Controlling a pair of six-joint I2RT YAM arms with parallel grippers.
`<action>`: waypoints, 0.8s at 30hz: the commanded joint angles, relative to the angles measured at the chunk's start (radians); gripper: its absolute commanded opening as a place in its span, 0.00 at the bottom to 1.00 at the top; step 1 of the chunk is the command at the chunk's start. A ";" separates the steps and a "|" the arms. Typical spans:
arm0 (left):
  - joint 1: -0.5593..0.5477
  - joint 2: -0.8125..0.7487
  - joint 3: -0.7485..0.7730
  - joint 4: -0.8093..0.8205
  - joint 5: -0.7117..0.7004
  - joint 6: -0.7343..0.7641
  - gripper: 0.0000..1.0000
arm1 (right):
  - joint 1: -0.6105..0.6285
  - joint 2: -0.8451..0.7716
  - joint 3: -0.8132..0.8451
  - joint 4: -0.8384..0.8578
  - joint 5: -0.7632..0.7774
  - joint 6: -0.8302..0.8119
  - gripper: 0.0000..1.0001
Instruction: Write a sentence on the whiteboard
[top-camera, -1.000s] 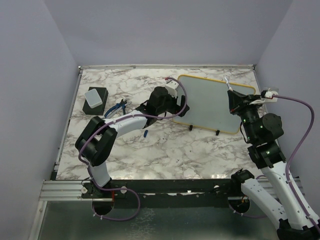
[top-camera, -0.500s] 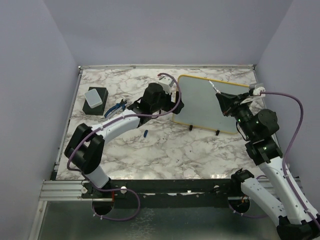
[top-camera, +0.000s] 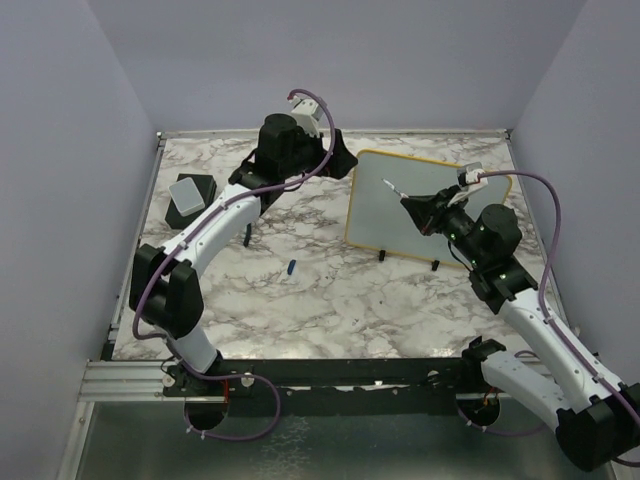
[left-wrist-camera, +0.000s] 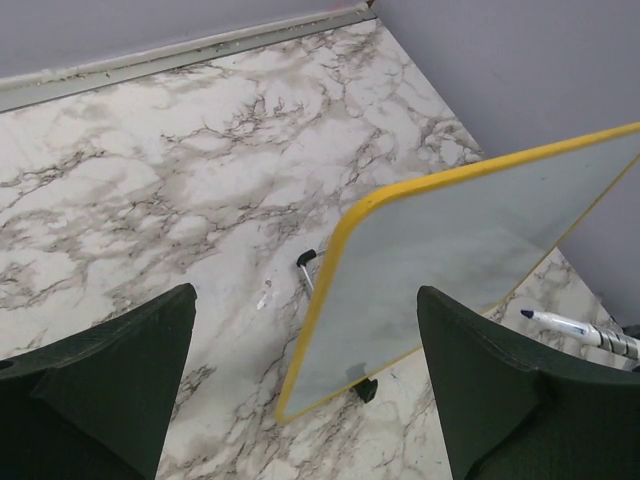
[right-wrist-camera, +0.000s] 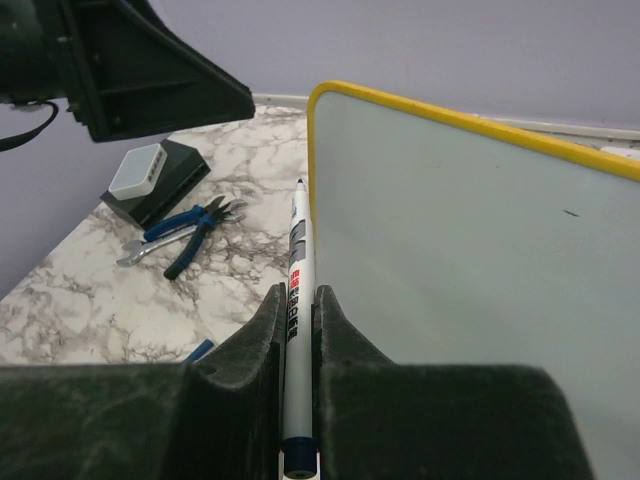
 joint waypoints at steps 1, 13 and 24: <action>0.041 0.079 0.070 -0.043 0.144 0.023 0.91 | 0.012 0.019 -0.035 0.102 -0.012 0.037 0.01; 0.099 0.118 -0.050 0.137 0.313 0.058 0.88 | 0.089 0.064 -0.121 0.286 0.097 0.025 0.01; 0.097 0.150 -0.114 0.267 0.361 0.005 0.79 | 0.113 0.159 -0.071 0.266 0.127 -0.020 0.01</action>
